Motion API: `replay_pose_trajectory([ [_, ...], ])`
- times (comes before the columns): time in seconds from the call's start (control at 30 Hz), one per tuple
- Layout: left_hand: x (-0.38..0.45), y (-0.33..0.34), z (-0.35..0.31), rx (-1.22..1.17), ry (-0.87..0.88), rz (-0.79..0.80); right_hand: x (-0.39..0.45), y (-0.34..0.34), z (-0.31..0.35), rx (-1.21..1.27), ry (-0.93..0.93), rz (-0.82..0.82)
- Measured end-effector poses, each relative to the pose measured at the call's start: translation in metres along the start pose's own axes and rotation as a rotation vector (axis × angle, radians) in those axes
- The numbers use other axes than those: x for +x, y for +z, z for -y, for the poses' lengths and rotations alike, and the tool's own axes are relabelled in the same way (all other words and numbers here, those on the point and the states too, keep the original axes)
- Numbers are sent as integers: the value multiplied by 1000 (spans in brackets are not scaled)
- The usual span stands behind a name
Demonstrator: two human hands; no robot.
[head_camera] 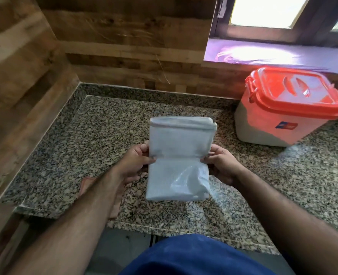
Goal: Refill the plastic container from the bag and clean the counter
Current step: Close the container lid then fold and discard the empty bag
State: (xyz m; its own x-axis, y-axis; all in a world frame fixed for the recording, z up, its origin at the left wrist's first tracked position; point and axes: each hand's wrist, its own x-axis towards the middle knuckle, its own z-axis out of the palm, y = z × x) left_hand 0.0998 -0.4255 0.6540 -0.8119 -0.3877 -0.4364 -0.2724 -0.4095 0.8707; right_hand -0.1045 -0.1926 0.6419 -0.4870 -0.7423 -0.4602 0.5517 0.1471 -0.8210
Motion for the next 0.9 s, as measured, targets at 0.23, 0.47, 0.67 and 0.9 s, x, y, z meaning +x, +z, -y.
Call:
replay_pose_trajectory([
  [0.23,-24,-1,16,-77,-11,23,-8,-8,0,14,92,45],
  [0.47,-53,22,48,-139,29,-225,-13,2,4,-77,179,160],
  [0.67,-117,36,63,-101,112,-327,-21,30,11,-260,177,297],
  [0.9,-214,62,89,681,-82,-487,-47,112,-38,-437,163,705],
])
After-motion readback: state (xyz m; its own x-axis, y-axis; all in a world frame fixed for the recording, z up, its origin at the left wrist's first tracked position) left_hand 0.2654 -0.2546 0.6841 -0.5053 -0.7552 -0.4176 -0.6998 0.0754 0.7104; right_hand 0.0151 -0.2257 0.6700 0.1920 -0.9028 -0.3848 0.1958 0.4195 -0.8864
